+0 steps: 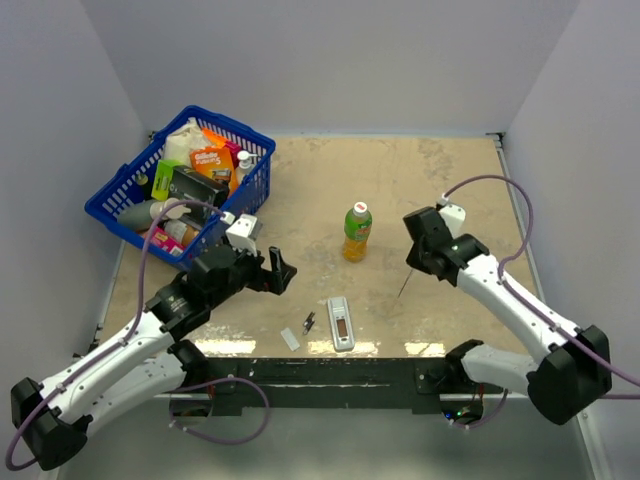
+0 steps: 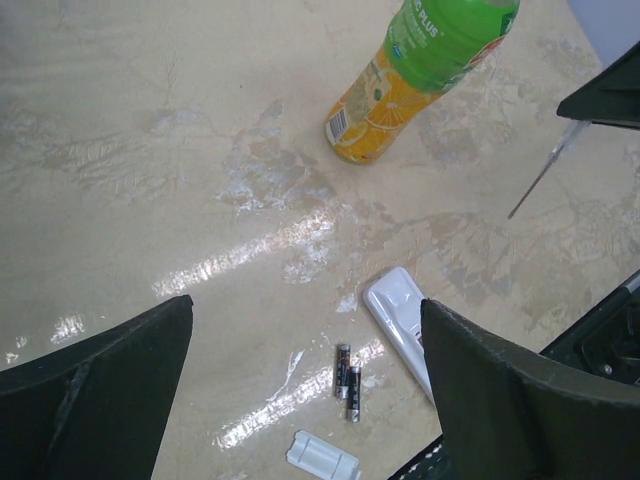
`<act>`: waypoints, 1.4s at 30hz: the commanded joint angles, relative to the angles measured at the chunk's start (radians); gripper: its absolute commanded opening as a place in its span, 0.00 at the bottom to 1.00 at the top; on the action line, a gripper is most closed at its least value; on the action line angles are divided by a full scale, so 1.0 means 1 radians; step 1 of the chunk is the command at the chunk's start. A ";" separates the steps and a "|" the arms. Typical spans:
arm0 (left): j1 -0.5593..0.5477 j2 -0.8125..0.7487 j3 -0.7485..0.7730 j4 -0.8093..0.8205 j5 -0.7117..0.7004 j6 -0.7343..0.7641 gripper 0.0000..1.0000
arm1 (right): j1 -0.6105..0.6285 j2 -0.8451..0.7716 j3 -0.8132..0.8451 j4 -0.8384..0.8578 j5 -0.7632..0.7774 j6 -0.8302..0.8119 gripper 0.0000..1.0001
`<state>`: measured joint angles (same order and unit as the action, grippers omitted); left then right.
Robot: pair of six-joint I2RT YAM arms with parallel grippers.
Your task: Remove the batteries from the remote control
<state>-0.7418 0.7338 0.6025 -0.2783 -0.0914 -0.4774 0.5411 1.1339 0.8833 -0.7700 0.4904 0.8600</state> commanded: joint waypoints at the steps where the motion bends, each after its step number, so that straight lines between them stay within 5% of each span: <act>1: 0.001 -0.017 0.010 0.011 -0.028 0.003 1.00 | -0.163 0.124 -0.009 0.179 -0.335 -0.232 0.08; 7: 0.001 -0.040 0.008 0.016 -0.056 0.013 1.00 | -0.224 0.314 0.048 0.224 -0.395 -0.230 0.13; 13: 0.001 -0.025 0.013 -0.001 -0.051 0.019 0.99 | -0.234 0.421 0.059 0.256 -0.359 -0.217 0.39; 20: 0.001 -0.030 0.023 -0.016 -0.056 0.011 0.99 | -0.254 0.370 0.097 0.219 -0.317 -0.233 0.52; 24: 0.001 -0.024 0.075 -0.022 -0.074 0.014 0.99 | -0.253 0.273 0.149 0.146 -0.285 -0.265 0.67; 26: 0.001 -0.016 0.094 -0.022 -0.079 0.010 0.99 | -0.239 0.218 0.151 0.127 -0.288 -0.289 0.96; 27: -0.001 -0.010 0.114 -0.022 -0.077 0.003 0.99 | -0.228 0.151 0.152 0.095 -0.265 -0.285 0.98; 31: 0.001 0.006 0.160 -0.002 -0.039 -0.016 0.99 | -0.144 -0.042 0.177 0.049 -0.236 -0.250 0.99; 37: -0.001 0.047 0.330 -0.004 0.001 -0.027 1.00 | -0.066 -0.360 0.117 0.196 -0.487 -0.190 0.99; 42: 0.001 0.050 0.388 -0.009 0.013 -0.018 1.00 | -0.066 -0.422 0.036 0.203 -0.607 -0.191 0.98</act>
<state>-0.7418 0.7860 0.9360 -0.3031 -0.0998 -0.4889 0.4740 0.7067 0.9756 -0.5819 0.0254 0.6556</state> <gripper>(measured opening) 0.997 0.985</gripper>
